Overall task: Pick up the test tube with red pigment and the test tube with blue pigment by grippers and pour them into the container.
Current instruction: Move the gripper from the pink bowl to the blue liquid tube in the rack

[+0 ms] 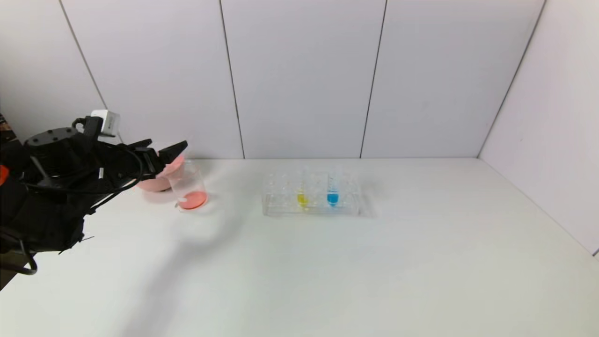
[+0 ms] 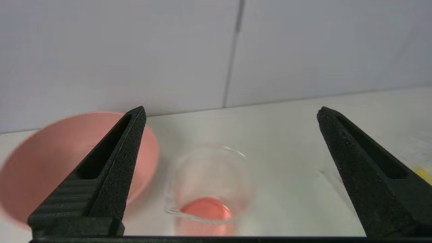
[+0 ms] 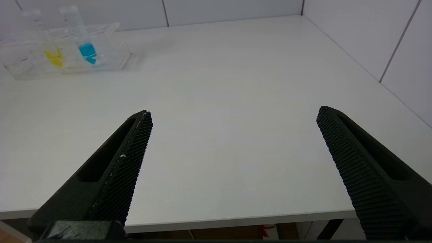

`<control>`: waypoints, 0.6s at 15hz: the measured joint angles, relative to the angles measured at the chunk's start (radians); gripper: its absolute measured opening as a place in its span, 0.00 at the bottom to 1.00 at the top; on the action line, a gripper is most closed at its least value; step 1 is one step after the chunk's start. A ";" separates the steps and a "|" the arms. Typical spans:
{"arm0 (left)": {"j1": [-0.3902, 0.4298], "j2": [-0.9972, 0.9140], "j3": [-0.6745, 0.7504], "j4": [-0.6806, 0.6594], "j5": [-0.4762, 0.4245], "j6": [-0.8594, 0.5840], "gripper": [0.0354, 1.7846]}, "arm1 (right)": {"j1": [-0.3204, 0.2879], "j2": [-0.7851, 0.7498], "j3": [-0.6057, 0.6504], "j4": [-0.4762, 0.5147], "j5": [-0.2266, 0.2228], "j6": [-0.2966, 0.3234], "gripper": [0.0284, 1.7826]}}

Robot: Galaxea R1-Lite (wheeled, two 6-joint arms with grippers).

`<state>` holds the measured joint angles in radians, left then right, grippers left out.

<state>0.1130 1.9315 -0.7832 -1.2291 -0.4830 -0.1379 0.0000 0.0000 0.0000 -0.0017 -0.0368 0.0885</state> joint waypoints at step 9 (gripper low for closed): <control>-0.310 -0.154 0.236 0.006 -0.393 0.002 0.99 | 0.000 0.000 0.000 0.000 0.000 0.000 1.00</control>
<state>-0.1970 1.7774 -0.5474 -1.2232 -0.8755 -0.1362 0.0000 0.0000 0.0000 -0.0017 -0.0368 0.0885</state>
